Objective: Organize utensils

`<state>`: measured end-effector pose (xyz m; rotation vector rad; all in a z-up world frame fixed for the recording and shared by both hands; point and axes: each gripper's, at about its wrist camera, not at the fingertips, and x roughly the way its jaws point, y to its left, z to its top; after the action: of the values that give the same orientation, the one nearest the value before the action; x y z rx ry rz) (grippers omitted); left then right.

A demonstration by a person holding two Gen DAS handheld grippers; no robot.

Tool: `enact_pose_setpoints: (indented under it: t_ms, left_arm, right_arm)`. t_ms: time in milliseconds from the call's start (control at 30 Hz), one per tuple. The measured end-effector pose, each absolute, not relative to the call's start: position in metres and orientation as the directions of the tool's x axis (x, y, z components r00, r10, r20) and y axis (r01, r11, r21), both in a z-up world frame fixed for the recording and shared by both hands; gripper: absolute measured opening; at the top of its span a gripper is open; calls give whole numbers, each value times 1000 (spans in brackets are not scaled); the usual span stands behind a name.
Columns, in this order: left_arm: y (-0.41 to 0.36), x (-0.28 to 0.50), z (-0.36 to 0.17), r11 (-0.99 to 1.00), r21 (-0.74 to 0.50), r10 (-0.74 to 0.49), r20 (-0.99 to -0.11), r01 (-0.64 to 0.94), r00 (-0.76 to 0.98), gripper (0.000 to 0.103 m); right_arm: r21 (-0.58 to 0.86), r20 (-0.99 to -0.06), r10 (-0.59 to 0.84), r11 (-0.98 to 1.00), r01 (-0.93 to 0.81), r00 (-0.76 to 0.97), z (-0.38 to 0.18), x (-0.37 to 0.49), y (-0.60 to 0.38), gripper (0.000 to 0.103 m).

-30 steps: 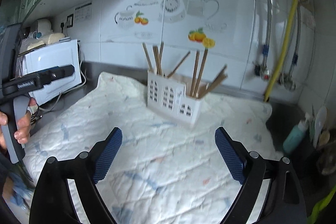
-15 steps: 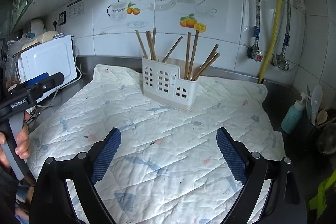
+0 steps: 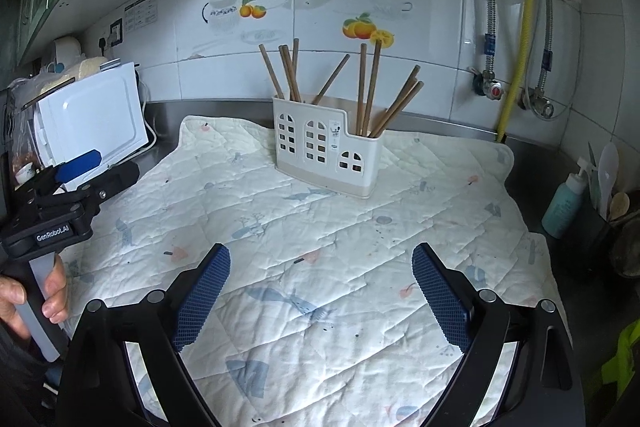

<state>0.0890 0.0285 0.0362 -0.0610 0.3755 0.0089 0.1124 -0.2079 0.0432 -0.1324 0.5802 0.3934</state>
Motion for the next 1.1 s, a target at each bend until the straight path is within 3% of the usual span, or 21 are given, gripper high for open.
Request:
enact_pose_setpoints:
  t_ms: [1100]
  left_arm:
    - [18,84,19,1000,0,-9,-455,10,890,98]
  right_arm:
    - [79,-527,314,943,-322,790,34,96,-237,89]
